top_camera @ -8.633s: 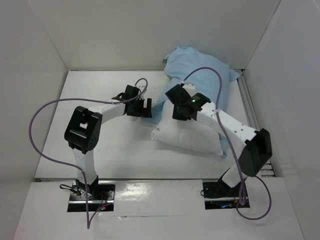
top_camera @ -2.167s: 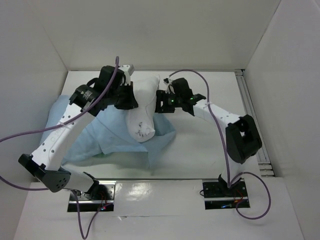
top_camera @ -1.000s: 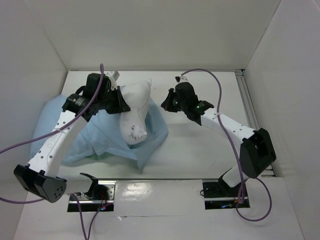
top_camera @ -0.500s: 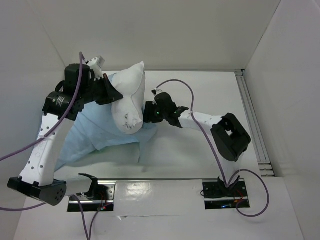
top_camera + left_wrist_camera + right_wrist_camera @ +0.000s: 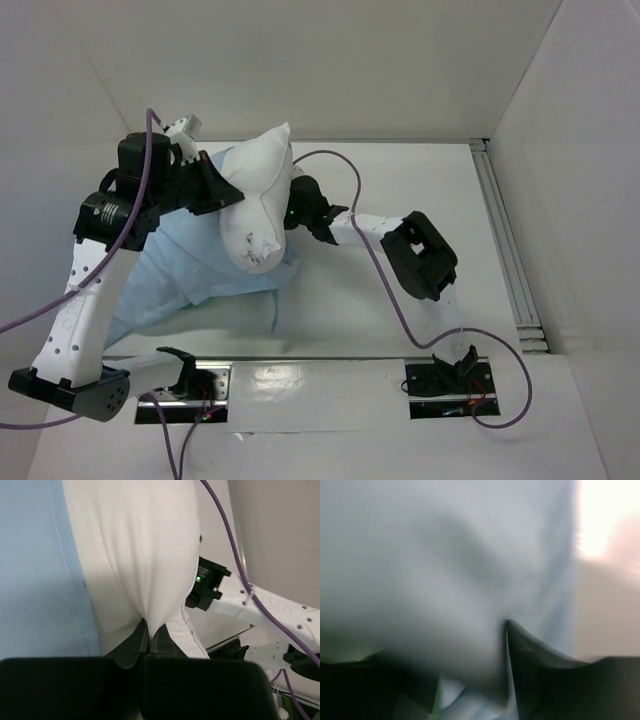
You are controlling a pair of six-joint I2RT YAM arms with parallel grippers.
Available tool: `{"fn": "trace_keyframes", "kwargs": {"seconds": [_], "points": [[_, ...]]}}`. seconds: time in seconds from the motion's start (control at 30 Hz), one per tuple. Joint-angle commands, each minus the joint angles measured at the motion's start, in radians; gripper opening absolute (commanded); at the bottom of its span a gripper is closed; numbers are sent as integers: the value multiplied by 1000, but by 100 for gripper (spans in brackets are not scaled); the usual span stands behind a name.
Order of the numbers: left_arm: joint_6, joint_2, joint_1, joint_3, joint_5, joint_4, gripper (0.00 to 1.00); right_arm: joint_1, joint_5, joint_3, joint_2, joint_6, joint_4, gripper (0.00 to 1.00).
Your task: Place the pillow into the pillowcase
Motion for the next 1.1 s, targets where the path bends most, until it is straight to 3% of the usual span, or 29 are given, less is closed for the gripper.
{"fn": "trace_keyframes", "kwargs": {"seconds": [0.0,0.03,0.17,0.37,0.53,0.87,1.07], "points": [[-67,-59,-3,25,95,111,0,18,54,63,28,38,-12,44],[-67,-59,-3,15,86,111,0,18,72,26,10,48,-28,23],[-67,-59,-3,-38,52,120,0,-6,180,-87,-111,48,-112,1],[-67,-69,-3,-167,-40,129,0,-101,208,-265,-341,-5,-236,0],[-87,-69,-3,-279,-98,155,0,-146,177,-287,-461,-88,-356,3],[-97,-23,-3,-339,-241,192,0,-268,201,-357,-561,-176,-549,9],[-121,-13,-3,-348,-212,203,0,-302,253,-373,-581,-156,-652,11]]}}
